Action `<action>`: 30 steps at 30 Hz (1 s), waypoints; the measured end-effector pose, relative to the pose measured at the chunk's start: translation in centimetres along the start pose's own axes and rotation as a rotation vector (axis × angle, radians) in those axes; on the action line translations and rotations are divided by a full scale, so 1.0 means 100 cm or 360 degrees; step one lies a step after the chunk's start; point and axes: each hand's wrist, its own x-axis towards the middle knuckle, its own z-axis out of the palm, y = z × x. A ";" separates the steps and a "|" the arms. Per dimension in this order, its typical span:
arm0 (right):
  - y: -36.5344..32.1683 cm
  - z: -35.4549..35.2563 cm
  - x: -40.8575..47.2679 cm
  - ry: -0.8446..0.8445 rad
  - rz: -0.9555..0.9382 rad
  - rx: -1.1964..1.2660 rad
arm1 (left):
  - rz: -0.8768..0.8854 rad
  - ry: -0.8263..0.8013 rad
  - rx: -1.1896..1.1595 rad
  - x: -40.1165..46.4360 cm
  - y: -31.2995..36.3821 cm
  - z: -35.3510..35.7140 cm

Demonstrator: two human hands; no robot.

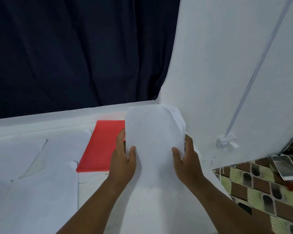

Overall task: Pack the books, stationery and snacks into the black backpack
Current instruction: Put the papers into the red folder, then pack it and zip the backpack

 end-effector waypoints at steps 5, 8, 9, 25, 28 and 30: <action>0.006 0.009 -0.009 -0.0065 0.0045 -0.0029 | -0.0053 -0.0073 0.0063 -0.014 -0.017 -0.005; -0.002 0.017 -0.009 -0.0081 0.0021 0.0002 | -0.0109 -0.0063 0.0086 -0.012 -0.014 -0.020; -0.010 0.020 -0.008 -0.0072 -0.0012 0.0022 | -0.0115 -0.0013 0.0087 -0.011 -0.011 -0.028; -0.136 0.189 -0.076 -0.0840 0.0120 0.0336 | -0.0821 0.0289 0.0413 -0.074 -0.070 -0.253; -0.142 0.223 -0.101 -0.1023 0.0261 0.0178 | -0.0992 0.0191 0.0510 -0.089 -0.094 -0.287; -0.143 0.241 -0.114 -0.1125 0.0301 0.0037 | -0.1044 0.0115 0.0598 -0.099 -0.111 -0.305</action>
